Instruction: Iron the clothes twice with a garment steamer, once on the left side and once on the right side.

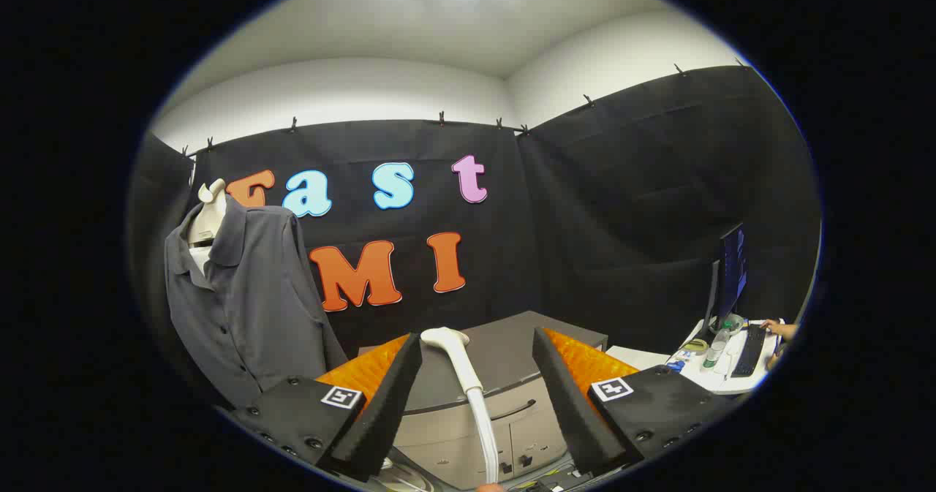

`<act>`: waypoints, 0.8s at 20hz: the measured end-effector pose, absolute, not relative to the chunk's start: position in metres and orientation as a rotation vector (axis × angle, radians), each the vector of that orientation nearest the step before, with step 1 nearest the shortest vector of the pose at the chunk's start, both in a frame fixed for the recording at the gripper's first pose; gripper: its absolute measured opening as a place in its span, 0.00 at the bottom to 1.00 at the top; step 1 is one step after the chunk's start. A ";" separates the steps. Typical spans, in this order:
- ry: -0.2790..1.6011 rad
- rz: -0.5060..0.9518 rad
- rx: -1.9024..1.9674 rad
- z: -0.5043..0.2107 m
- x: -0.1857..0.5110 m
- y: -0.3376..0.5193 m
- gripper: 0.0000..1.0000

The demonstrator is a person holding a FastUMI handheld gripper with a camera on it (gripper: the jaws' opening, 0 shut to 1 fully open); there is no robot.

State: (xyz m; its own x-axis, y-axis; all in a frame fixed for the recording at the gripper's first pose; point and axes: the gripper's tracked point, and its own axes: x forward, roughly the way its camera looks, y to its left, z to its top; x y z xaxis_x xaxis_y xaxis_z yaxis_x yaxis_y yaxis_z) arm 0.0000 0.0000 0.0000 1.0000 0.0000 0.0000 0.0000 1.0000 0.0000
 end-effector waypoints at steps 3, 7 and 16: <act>0.006 -0.007 -0.003 -0.003 -0.001 0.002 0.98; 0.013 -0.008 -0.008 -0.004 0.000 0.002 0.98; 0.006 0.028 -0.036 0.005 0.010 0.011 0.98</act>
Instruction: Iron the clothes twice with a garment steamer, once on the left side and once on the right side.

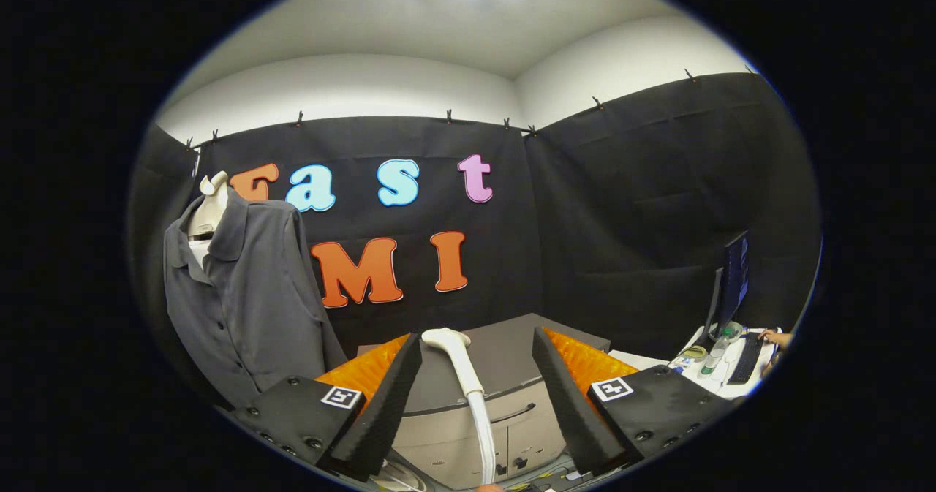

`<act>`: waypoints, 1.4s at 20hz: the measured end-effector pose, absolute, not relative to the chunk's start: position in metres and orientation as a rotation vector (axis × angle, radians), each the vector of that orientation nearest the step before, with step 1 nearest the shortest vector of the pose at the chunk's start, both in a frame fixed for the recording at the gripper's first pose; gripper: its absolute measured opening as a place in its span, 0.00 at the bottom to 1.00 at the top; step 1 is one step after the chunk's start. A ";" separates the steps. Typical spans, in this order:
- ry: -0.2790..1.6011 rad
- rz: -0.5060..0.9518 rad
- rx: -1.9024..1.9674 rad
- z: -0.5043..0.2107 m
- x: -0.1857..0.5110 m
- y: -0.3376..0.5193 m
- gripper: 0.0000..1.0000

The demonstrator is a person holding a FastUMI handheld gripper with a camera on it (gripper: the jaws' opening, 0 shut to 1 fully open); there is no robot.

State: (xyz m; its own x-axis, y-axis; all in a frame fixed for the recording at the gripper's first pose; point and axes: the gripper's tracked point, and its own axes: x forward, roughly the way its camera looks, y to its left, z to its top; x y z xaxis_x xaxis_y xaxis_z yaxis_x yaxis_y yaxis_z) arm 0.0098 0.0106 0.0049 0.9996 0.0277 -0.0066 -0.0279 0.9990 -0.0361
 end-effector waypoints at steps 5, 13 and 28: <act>0.038 0.058 -0.066 0.002 0.021 0.016 0.98; 0.186 0.154 -0.128 -0.027 0.074 0.044 0.98; 0.593 0.181 -0.169 -0.122 0.215 0.049 0.99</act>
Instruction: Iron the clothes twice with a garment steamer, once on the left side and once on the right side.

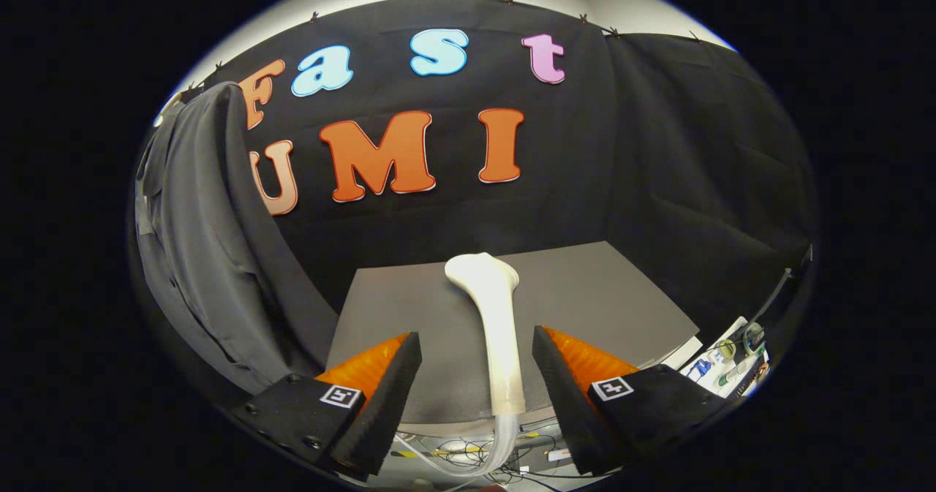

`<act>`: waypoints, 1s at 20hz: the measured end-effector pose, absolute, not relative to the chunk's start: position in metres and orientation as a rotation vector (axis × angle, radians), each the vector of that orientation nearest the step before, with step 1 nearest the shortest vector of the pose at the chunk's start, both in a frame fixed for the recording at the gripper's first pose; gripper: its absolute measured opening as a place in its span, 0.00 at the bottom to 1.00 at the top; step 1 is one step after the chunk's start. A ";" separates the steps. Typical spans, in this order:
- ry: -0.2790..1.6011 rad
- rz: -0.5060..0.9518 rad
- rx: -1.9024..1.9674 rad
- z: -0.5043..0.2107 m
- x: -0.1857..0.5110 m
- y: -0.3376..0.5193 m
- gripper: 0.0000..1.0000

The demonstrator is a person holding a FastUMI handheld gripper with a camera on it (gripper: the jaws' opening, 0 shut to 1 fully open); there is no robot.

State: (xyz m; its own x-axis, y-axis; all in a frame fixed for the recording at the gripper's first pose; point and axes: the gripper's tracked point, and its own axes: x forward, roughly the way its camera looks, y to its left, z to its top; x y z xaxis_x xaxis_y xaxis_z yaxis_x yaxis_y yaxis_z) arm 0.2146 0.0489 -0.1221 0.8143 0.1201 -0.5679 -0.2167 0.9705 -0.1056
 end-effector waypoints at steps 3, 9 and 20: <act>0.672 0.174 -0.181 -0.142 0.242 0.043 0.99; 0.807 0.151 -0.156 -0.185 0.286 0.032 0.98; 0.942 0.199 -0.136 -0.226 0.309 0.041 0.68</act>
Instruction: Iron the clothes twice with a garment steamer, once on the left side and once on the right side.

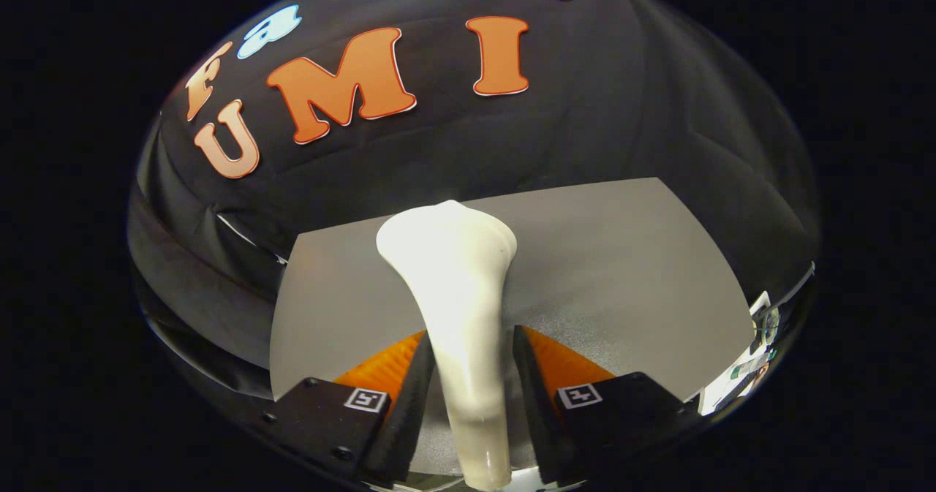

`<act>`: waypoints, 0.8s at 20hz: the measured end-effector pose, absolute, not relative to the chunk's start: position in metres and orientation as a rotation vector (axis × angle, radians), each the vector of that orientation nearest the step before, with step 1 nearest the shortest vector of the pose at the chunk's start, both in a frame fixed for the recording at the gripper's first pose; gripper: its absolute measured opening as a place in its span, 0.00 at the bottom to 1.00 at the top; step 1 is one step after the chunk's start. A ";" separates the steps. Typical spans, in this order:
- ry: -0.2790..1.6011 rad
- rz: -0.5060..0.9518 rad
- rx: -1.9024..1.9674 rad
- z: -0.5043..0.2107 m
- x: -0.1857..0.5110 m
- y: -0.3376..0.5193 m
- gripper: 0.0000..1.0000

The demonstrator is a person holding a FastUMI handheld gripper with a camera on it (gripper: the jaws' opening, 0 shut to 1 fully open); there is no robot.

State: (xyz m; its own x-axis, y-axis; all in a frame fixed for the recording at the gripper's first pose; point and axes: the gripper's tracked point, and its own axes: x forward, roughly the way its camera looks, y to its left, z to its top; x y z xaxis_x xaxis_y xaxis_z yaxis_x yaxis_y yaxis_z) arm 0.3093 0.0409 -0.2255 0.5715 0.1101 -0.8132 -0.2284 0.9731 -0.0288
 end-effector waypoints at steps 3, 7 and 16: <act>0.977 0.203 -0.138 -0.232 0.306 0.040 0.56; 0.963 0.195 -0.148 -0.231 0.309 0.038 0.47; 0.860 0.162 -0.120 -0.209 0.308 0.032 0.38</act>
